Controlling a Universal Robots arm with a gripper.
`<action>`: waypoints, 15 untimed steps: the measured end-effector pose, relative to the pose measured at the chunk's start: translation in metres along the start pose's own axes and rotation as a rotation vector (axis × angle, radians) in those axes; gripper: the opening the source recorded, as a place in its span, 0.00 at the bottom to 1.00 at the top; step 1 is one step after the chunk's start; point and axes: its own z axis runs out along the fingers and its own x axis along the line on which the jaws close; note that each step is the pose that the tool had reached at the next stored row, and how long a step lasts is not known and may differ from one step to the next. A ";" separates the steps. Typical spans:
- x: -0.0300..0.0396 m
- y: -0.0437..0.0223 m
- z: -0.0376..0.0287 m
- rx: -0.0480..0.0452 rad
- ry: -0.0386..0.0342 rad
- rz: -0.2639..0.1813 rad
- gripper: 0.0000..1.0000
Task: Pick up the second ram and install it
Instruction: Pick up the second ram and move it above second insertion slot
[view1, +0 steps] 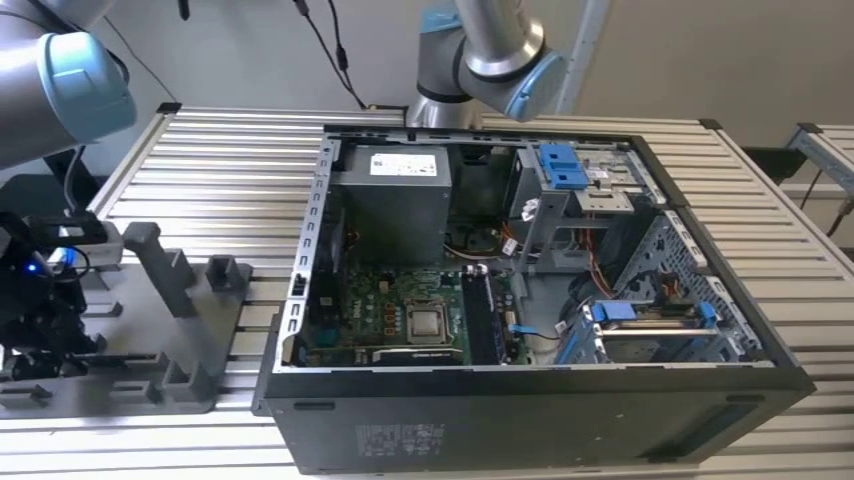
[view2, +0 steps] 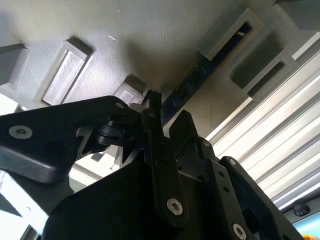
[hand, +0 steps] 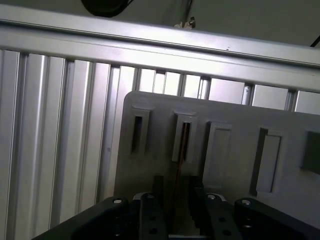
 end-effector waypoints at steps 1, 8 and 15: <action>0.0000 0.0000 0.0000 0.0000 0.0001 0.000 0.34; 0.0000 0.0000 0.0000 -0.0001 0.0010 0.000 0.16; 0.0000 0.0000 0.0000 -0.0002 0.0019 0.000 0.14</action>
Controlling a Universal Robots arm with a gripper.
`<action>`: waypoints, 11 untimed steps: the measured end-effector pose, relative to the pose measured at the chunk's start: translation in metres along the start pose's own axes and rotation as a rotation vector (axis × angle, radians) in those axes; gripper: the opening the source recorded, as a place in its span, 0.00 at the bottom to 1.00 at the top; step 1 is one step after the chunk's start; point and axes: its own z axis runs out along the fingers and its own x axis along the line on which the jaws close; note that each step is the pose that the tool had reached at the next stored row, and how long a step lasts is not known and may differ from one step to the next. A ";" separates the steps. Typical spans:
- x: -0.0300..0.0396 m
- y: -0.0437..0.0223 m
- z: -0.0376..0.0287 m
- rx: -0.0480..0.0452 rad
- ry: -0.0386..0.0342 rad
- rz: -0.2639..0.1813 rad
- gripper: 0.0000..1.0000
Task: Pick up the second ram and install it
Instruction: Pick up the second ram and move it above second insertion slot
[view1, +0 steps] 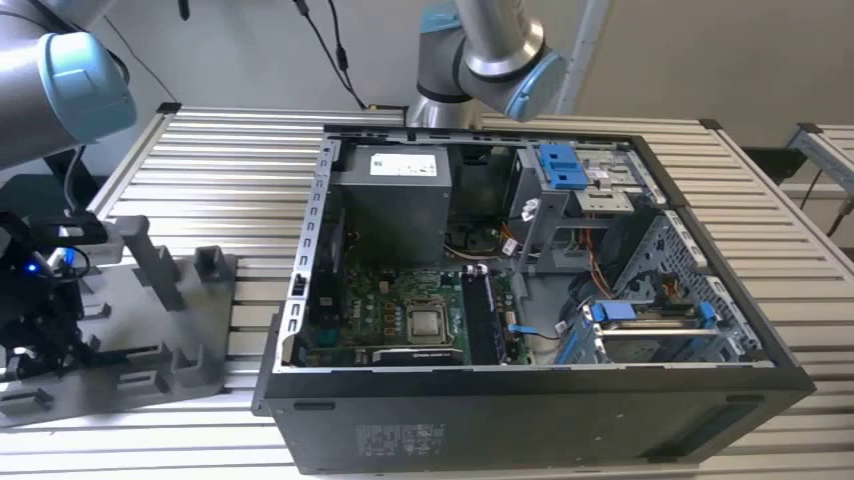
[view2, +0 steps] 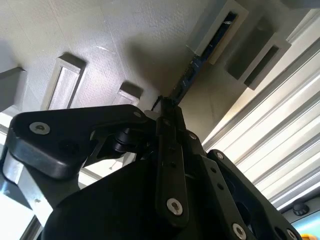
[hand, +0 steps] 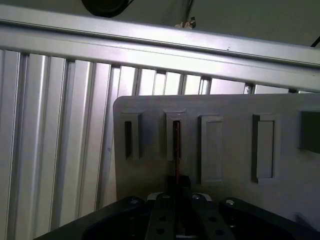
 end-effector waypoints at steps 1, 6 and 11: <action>0.0000 0.0000 0.0000 0.0000 0.0001 0.000 0.14; 0.0000 0.0000 -0.0001 -0.0002 0.0008 0.000 0.14; -0.0001 -0.0001 -0.0026 -0.0006 0.0011 0.000 0.14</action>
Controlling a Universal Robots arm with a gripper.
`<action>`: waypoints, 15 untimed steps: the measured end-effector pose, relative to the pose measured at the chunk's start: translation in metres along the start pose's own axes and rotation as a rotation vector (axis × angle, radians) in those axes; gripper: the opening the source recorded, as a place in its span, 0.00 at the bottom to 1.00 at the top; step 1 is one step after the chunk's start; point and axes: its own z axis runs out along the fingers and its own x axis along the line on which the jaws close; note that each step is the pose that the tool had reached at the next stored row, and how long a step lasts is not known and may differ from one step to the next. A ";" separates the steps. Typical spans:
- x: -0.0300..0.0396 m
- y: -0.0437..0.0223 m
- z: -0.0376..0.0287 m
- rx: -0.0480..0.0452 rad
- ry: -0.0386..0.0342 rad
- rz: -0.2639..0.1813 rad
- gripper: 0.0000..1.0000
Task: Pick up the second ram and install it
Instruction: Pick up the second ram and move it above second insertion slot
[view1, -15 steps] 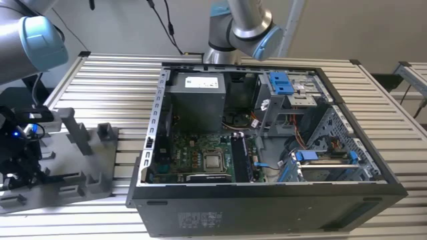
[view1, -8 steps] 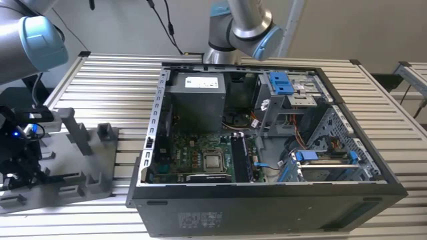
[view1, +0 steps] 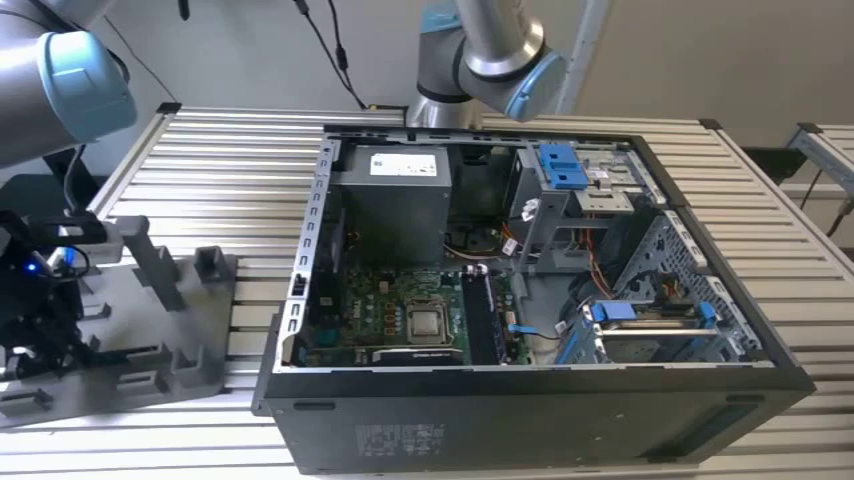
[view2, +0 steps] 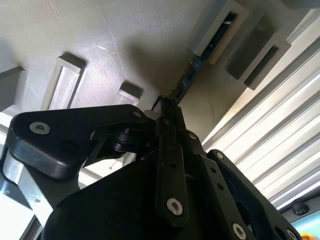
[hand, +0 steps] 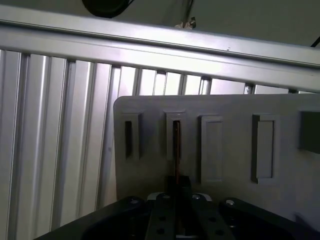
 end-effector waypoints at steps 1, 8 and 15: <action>-0.0001 0.0000 -0.0029 -0.0007 -0.0002 0.000 0.14; -0.0006 -0.0006 -0.0342 -0.0021 -0.0003 0.000 0.14; -0.0009 -0.0008 -0.0640 -0.0021 -0.0002 0.000 0.14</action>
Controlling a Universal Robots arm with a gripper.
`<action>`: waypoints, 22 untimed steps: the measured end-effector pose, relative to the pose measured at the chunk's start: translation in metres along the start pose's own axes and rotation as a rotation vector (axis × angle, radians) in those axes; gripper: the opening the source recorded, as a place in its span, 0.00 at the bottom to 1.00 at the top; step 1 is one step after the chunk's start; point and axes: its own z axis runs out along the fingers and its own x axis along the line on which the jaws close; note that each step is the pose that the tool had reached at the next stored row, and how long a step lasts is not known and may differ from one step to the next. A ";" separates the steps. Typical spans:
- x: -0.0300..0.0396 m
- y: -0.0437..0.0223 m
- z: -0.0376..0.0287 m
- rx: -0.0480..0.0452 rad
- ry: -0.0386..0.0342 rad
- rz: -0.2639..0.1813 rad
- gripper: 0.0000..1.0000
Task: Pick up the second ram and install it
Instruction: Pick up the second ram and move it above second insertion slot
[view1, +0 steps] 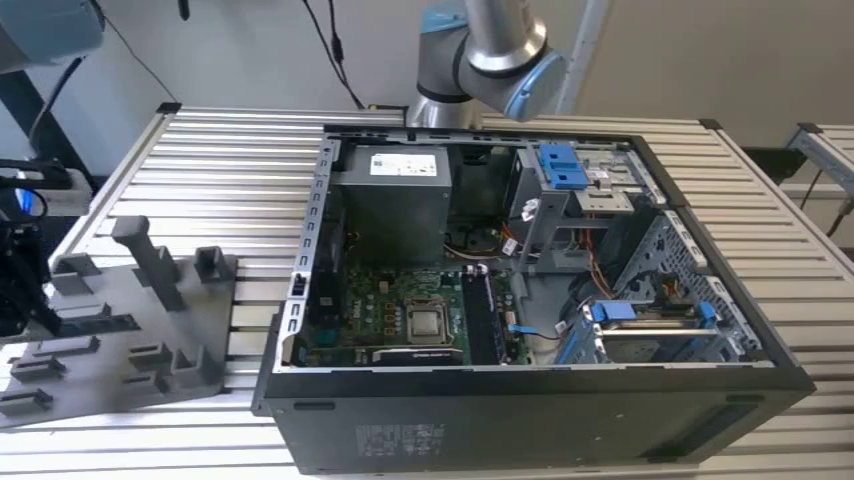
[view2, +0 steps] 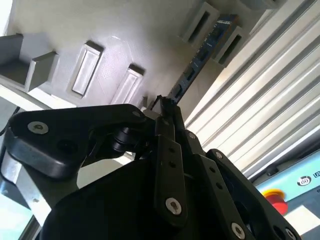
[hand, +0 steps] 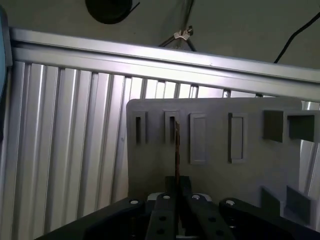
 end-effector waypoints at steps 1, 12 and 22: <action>0.0000 -0.0001 -0.0028 0.0000 0.0002 0.000 0.14; -0.0010 -0.0005 -0.0456 -0.0001 0.0006 0.000 0.14; -0.0014 -0.0011 -0.0910 0.0000 0.0005 0.000 0.14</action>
